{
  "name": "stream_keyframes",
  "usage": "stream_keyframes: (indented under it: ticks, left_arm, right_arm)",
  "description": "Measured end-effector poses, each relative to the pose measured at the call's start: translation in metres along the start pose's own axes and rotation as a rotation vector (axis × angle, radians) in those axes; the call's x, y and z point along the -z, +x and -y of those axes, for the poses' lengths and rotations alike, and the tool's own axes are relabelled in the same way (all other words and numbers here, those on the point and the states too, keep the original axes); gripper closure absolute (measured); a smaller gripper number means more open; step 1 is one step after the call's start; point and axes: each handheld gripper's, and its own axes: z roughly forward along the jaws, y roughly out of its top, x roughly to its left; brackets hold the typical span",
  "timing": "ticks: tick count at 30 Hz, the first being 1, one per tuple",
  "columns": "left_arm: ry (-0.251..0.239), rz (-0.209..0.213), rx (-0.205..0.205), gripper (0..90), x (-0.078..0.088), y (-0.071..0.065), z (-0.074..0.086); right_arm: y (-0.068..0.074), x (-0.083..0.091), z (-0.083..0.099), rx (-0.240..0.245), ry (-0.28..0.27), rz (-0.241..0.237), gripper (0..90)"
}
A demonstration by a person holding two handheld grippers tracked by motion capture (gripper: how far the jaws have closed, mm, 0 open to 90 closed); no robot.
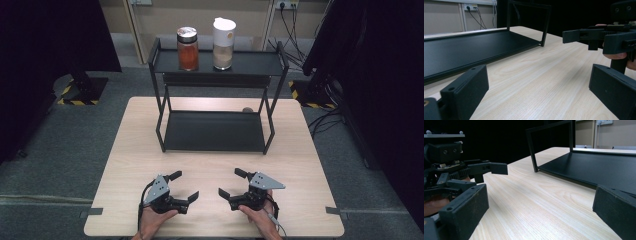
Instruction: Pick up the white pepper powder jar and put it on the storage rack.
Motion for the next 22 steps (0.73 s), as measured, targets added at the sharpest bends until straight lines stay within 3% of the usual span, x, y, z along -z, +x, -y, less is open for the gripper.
stream_keyframes:
  ticks: [22]
  left_arm:
    - [0.0, -0.002, 0.002, 2.0, 0.0, 0.0004, 0.0001]
  right_arm:
    - [-0.0007, 0.0004, 0.0008, -0.005, -0.003, 0.006, 0.6]
